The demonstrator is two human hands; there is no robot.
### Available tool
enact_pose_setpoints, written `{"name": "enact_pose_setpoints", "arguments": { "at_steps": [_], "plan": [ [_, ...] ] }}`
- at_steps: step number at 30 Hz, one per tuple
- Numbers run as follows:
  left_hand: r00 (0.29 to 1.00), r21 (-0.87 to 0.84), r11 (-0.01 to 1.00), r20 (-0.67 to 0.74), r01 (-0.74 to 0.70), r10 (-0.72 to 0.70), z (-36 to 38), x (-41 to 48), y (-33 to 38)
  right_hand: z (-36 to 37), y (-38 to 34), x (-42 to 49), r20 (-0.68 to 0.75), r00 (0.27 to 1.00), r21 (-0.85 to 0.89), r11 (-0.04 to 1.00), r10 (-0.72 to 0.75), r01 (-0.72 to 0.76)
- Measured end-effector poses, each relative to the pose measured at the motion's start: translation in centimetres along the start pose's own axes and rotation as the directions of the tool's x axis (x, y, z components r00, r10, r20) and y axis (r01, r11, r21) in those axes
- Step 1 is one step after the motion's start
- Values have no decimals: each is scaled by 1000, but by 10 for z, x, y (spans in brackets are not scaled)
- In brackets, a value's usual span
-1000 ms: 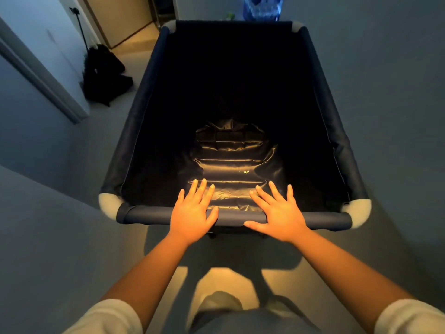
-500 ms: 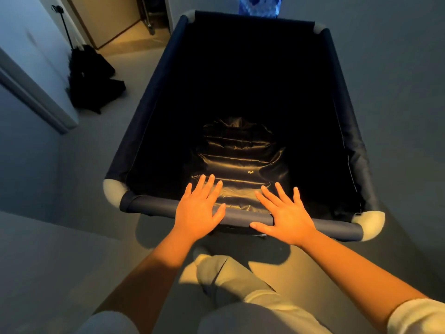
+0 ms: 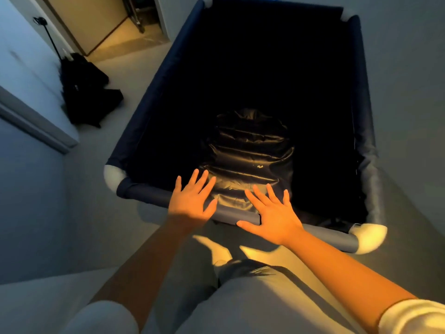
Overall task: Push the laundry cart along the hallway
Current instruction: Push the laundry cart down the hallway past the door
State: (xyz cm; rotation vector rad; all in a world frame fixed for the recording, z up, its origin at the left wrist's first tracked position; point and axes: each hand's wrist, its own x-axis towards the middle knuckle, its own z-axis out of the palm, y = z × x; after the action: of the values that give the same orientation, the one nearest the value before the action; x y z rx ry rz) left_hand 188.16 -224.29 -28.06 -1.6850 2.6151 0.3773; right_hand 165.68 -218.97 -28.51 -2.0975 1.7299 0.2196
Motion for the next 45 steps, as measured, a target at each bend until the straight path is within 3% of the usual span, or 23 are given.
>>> {"name": "enact_pose_setpoints", "arguments": {
  "at_steps": [7, 10, 17, 23, 32, 38, 45],
  "plan": [
    [973, 27, 990, -182, -136, 139, -20, 40, -55, -14, -33, 54, -14, 998, -13, 998, 57, -57],
    [970, 27, 984, -163, -177, 179, -28, 56, -81, -19, -50, 79, -35, 996, -39, 996, 82, -83],
    [967, 40, 967, 24, -253, 252, -41, 94, -141, -37, -116, 151, -29, 991, -1, 992, 128, -128],
    [941, 22, 943, -67, -332, 333, -55, 120, -187, -46, -146, 193, -28, 982, 41, 982, 185, -184],
    [926, -2, 927, -46, -374, 374, -68, 165, -240, -64, -178, 249, -23, 964, 95, 960, 266, -263],
    [907, -37, 911, -117, -410, 403, -74, 189, -266, -75, -192, 276, -16, 953, 88, 950, 303, -300],
    [871, -26, 876, -126, -482, 476, -87, 227, -302, -86, -211, 316, -84, 925, 80, 928, 370, -363]
  ]
}}
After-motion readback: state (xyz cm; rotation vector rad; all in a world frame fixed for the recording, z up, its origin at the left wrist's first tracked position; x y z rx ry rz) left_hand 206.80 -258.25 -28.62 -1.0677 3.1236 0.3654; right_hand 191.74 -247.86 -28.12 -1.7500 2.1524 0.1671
